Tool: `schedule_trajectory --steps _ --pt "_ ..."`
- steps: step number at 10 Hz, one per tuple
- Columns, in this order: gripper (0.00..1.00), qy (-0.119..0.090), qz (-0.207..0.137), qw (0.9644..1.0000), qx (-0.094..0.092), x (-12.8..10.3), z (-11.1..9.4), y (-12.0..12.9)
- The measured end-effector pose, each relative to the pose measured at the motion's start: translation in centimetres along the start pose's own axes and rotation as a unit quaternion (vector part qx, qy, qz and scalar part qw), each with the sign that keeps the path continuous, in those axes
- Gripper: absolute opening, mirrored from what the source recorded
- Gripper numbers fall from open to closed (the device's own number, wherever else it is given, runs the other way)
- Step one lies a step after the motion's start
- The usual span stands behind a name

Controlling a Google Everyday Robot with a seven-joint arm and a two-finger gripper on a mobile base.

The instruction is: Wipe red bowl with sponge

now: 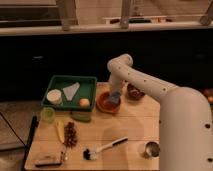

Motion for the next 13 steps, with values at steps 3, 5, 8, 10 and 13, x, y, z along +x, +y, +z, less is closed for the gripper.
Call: schedule_trajectory --steps 3,5,8,10,13 --pt "0.01 -0.008 -0.049 0.9987 0.009 -0.1 1.1 -3.6" --pt "0.01 -0.012 -0.072 0.9970 0.023 -1.6 0.7 -4.1" --pt "0.01 -0.024 -0.092 0.9949 0.033 -5.0 -0.4 -3.1" --pt "0.01 -0.029 -0.077 0.9963 0.024 -5.6 -0.8 -0.2" --pt "0.01 -0.020 -0.021 0.9996 0.000 -4.4 -1.0 4.0"
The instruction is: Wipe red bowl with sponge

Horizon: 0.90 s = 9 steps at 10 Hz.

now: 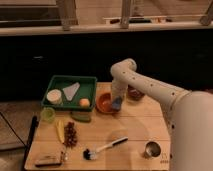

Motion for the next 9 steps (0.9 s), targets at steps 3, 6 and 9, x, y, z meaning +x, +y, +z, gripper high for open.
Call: schedule_trajectory --steps 3,6,9 --pt "0.01 0.012 0.006 0.9999 0.002 1.9 -0.2 0.2" --pt "0.01 0.004 -0.029 0.9995 0.012 2.6 0.5 -3.3" --pt "0.01 -0.002 -0.046 0.9987 0.021 1.8 0.2 -4.1"
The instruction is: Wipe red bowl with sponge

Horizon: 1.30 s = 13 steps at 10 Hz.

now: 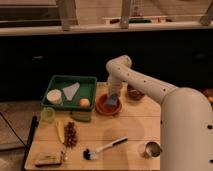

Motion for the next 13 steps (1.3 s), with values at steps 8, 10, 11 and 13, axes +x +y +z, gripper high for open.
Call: schedule_trajectory --steps 8,10,11,13 --pt "0.01 0.003 -0.026 0.9996 0.011 -2.0 -1.2 -0.9" --pt "0.01 0.003 -0.025 0.9996 0.011 -2.0 -1.2 -0.8" --pt "0.01 0.003 -0.026 0.9996 0.011 -2.0 -1.2 -0.9" --pt "0.01 0.003 -0.025 0.9996 0.011 -2.0 -1.2 -0.8"
